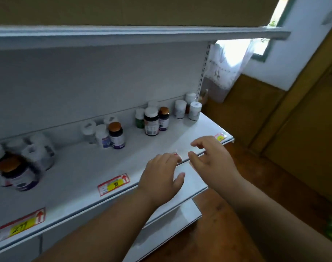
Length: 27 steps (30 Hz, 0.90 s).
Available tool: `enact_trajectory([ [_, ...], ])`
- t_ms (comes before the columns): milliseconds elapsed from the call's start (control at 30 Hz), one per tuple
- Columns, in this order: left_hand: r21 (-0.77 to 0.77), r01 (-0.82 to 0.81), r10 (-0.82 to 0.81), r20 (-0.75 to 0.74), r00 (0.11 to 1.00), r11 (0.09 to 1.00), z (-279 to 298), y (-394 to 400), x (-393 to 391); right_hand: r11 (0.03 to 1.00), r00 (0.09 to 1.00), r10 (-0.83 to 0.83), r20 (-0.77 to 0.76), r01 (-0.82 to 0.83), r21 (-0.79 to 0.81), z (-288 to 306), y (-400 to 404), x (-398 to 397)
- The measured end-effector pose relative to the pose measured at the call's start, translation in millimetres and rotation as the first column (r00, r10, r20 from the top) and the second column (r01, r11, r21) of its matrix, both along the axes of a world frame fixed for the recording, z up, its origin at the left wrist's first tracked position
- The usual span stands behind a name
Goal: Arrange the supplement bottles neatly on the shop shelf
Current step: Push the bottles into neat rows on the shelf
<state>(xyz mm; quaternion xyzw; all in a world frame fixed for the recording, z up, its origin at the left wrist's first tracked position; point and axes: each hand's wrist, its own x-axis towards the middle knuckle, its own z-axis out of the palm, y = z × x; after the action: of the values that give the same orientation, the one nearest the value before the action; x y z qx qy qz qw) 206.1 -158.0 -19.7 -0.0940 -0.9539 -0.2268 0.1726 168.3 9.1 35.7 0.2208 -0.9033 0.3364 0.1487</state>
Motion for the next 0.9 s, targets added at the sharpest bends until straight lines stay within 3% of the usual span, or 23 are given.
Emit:
enact_trajectory([
  [233,0.067,0.05,-0.052,0.033,0.998,0.997,8,43,-106,0.994,0.993,-0.11,0.044,0.111,-0.013,-2,55,-90],
  [533,0.1,-0.247,0.241,0.07,0.968,0.964,-16,65,-207,0.997,0.981,0.054,0.185,-0.042,-0.067,-40,64,-262],
  [667,0.107,-0.366,0.358,0.085,0.93,0.924,-20,75,-233,0.987,0.96,0.147,0.238,-0.157,0.023,-56,57,-329],
  [800,0.11,-0.447,0.44,0.084,0.894,0.888,-17,91,-258,0.956,0.937,0.252,0.241,-0.279,0.087,-73,48,-368],
  [900,0.096,-0.48,0.466,0.139,0.874,0.872,-16,100,-267,0.953,0.931,0.28,0.232,-0.298,0.047,-83,47,-371],
])
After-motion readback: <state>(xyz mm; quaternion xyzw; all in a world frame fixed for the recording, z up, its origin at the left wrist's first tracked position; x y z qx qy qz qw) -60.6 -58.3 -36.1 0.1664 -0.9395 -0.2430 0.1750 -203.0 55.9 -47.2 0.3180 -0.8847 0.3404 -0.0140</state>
